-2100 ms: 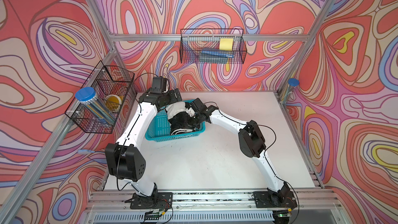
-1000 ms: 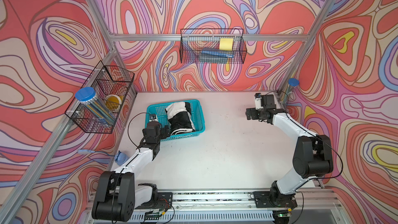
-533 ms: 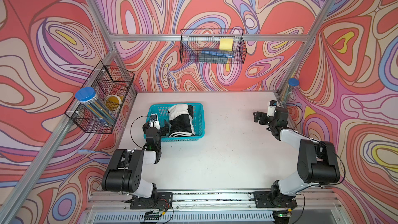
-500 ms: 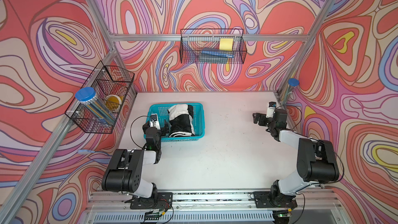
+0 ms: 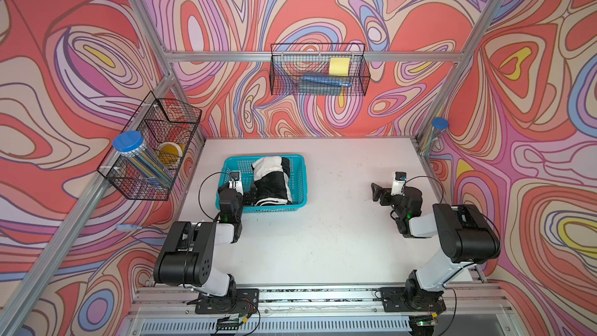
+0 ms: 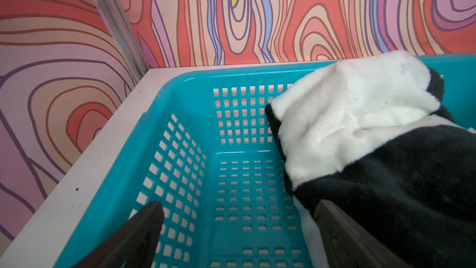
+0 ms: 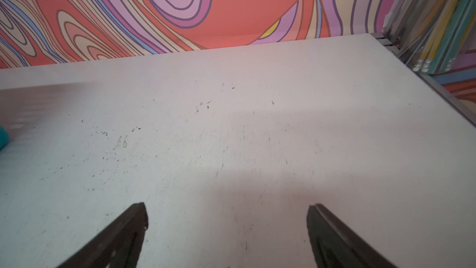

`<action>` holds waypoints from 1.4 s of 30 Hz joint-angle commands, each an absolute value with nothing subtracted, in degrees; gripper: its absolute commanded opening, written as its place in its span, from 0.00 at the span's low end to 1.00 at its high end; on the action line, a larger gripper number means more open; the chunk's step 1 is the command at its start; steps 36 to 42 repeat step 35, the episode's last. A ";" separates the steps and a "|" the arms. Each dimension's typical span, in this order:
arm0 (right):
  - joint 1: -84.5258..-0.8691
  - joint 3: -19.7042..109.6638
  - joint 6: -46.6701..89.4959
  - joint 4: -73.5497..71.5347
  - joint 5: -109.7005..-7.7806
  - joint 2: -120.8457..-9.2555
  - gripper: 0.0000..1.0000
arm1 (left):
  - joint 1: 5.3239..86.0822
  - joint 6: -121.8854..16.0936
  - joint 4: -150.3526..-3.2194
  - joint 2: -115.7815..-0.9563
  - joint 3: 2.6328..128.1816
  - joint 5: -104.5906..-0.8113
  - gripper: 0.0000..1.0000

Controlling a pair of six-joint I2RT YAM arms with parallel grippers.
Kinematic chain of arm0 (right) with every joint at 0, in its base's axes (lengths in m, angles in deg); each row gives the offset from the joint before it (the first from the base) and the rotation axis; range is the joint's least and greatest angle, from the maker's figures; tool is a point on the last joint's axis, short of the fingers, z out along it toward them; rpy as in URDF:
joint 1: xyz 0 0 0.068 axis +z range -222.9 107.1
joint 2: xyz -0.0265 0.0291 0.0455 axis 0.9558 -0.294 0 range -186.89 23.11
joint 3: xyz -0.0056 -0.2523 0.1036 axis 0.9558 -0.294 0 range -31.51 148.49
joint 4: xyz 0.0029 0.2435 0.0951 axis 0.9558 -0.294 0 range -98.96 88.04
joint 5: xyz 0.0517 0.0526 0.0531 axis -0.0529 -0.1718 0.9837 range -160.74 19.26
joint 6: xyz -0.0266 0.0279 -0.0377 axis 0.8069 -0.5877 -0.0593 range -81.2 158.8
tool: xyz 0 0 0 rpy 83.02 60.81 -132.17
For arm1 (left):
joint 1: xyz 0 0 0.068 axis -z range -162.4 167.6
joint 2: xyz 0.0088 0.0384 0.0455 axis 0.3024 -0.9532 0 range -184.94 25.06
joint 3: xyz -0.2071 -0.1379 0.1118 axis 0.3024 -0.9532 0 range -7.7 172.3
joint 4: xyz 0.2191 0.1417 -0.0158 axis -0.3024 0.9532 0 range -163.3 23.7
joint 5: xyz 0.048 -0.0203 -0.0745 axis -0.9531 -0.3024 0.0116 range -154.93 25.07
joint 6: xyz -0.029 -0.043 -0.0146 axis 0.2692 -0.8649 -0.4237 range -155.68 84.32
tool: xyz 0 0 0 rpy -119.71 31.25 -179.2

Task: Roll up the pillowcase
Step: Reset both arms

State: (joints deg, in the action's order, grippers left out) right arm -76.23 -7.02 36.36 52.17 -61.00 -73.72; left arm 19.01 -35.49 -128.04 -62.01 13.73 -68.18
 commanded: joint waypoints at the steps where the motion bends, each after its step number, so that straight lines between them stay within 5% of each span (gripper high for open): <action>1: -75.95 -4.78 37.50 52.87 -63.47 -74.18 0.98 | 18.62 -35.81 -124.16 -63.00 13.69 -67.43 0.99; 42: -75.84 -4.62 37.55 52.53 -63.80 -74.18 0.98 | 17.87 -36.27 -122.94 -62.86 14.17 -65.85 0.99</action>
